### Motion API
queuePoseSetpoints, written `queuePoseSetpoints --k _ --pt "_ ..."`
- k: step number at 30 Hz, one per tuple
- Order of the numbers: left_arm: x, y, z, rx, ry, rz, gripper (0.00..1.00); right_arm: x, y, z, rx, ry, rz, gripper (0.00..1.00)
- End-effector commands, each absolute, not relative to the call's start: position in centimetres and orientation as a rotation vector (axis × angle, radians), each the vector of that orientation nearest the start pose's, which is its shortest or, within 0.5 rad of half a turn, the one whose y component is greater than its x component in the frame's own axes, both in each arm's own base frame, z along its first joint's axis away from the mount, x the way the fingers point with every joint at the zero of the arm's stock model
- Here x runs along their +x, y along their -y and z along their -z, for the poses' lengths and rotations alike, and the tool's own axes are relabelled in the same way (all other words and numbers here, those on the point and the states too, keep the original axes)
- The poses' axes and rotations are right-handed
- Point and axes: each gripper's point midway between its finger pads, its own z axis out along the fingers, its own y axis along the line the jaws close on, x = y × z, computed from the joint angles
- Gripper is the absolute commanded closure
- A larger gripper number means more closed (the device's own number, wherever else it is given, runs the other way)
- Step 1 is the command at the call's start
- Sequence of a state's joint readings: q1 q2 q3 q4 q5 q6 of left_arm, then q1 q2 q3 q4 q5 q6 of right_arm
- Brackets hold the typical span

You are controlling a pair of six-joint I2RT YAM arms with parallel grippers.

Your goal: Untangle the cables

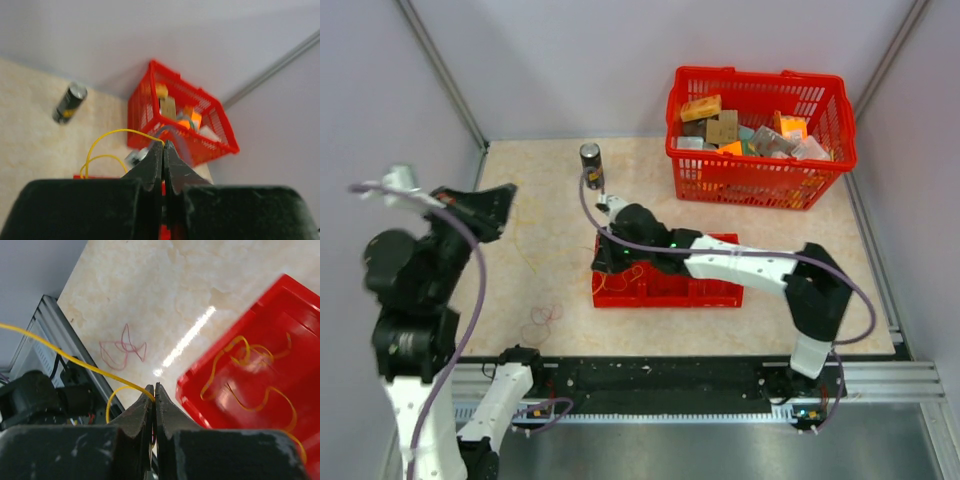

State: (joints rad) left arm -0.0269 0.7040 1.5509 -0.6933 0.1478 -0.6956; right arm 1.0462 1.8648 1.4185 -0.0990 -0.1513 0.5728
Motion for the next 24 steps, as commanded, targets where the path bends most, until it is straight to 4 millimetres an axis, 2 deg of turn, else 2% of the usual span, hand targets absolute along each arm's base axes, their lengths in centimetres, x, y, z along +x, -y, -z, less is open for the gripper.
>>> queuePoseSetpoints --k 1,4,8,13,18,19,22,24 --pt "22.3 10.4 -45.1 -0.268 -1.561 0.977 1.00 21.7 -43.1 -20.7 -0.645 -2.102 -1.036 1.00" --pt "23.6 10.7 -42.3 -0.310 -1.586 1.013 1.00 22.6 -41.1 -19.0 -0.611 -2.103 -0.918 1.00" --pt "25.2 11.7 -38.5 -0.338 -1.689 1.057 1.00 25.3 -39.9 -16.5 -0.557 -2.138 -0.736 1.00" --pt "26.2 13.9 -32.0 -0.367 -1.837 1.127 1.00 27.8 -40.4 -13.6 -0.516 -2.170 -0.650 1.00" --pt "26.1 15.6 -27.7 -0.357 -1.950 1.069 1.00 28.5 -41.1 -12.8 -0.498 -2.188 -0.644 1.00" --pt "26.1 15.7 -27.0 -0.358 -1.965 1.057 1.00 28.3 -41.2 -12.8 -0.503 -2.193 -0.655 0.91" --pt "26.4 16.0 -25.9 -0.347 -1.986 1.013 1.00 27.1 -41.1 -13.7 -0.523 -2.201 -0.711 0.56" --pt "26.7 16.1 -25.3 -0.342 -2.006 0.992 1.00 26.1 -40.5 -15.0 -0.533 -2.184 -0.757 0.43"
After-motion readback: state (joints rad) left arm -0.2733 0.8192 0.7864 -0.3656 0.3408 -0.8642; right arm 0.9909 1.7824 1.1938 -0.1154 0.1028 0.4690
